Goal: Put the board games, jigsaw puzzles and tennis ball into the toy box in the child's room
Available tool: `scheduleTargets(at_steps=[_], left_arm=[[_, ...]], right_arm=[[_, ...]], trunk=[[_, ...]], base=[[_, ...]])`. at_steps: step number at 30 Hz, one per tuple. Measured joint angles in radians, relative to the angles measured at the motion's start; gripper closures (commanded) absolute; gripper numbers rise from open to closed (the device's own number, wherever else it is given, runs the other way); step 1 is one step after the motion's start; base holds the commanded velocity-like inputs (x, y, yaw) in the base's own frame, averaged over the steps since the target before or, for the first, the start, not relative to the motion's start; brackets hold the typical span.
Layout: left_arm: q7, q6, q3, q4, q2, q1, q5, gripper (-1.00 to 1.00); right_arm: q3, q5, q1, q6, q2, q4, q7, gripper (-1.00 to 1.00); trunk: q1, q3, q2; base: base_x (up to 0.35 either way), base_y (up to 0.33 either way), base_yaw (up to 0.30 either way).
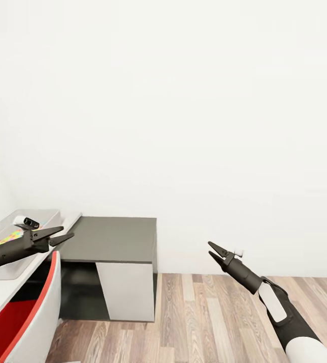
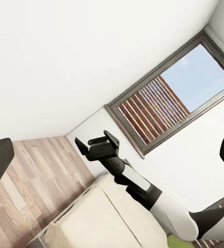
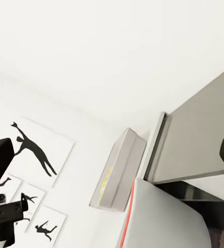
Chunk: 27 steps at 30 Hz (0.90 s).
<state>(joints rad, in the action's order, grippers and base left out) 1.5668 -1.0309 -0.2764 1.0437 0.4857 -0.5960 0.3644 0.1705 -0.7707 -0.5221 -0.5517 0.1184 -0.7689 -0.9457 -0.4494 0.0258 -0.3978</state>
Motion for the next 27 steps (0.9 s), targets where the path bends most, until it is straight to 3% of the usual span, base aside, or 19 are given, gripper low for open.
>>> scheduleTargets(at_steps=[7, 27], left_arm=[[0.000, 0.001, 0.003, 0.000, -0.001, 0.000, 0.000, -1.00], [0.000, 0.003, 0.008, 0.001, -0.003, -0.001, 0.000, -1.00]], right_arm=[[-0.001, 0.000, 0.000, 0.043, 0.000, 0.000, 0.000, -1.00], [-0.001, -0.001, -0.001, 0.052, 0.000, 0.000, 0.000, -1.00]], trunk=[[0.000, -0.011, -0.001], [0.000, -0.039, -0.002]], base=[[-0.024, 0.000, -0.010], [-0.090, 0.000, 0.034]])
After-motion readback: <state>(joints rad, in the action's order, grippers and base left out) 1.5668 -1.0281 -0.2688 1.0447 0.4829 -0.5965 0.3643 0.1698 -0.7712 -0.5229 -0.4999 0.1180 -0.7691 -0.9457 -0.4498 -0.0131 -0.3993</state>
